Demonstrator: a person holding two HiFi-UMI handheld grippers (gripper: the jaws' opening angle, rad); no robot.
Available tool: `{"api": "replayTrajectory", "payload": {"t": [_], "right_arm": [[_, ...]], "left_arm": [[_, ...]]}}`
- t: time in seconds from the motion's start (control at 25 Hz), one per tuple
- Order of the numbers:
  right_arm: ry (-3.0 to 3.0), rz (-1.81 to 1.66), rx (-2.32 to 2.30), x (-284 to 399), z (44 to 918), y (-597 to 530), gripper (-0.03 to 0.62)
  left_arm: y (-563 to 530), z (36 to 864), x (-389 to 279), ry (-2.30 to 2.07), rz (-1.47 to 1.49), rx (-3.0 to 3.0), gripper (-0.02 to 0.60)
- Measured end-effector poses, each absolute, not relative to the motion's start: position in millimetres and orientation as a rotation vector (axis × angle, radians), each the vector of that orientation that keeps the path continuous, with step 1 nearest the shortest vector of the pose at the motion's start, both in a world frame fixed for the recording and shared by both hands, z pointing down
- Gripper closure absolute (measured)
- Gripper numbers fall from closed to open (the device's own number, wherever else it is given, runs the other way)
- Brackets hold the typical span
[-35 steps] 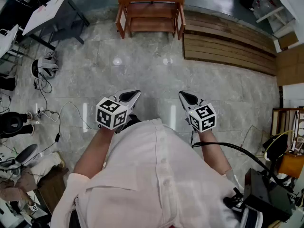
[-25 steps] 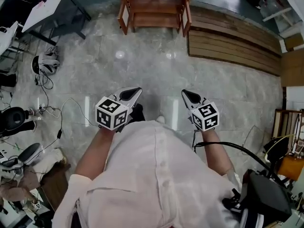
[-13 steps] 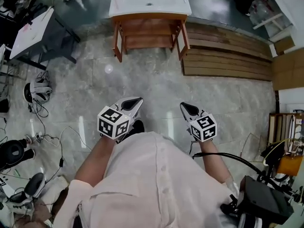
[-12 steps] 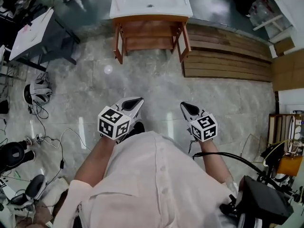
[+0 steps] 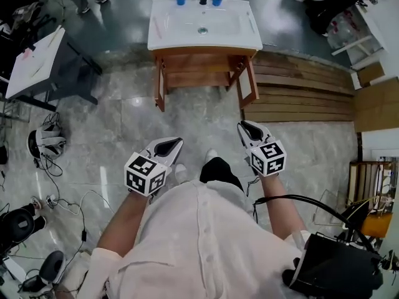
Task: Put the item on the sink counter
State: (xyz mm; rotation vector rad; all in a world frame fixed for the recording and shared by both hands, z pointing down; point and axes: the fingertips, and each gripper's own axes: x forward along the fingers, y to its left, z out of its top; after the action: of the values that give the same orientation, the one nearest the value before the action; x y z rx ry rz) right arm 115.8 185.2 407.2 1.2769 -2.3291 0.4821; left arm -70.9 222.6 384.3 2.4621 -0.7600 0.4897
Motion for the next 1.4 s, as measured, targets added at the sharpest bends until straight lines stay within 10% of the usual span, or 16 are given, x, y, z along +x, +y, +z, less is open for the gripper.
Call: {"api": "replayTrajectory", "payload": {"t": [0.8,1.4], "right_arm": [[-2.178,0.455,1.429,299,474,-276,0.545],[-1.973,0.572,1.446,361,570,-418,0.517]], "left_arm": [[-65,390,8,-0.992,0.520,2.273,0.577],[-123,402,16,-1.084,0.584,2.150,0.577]]}}
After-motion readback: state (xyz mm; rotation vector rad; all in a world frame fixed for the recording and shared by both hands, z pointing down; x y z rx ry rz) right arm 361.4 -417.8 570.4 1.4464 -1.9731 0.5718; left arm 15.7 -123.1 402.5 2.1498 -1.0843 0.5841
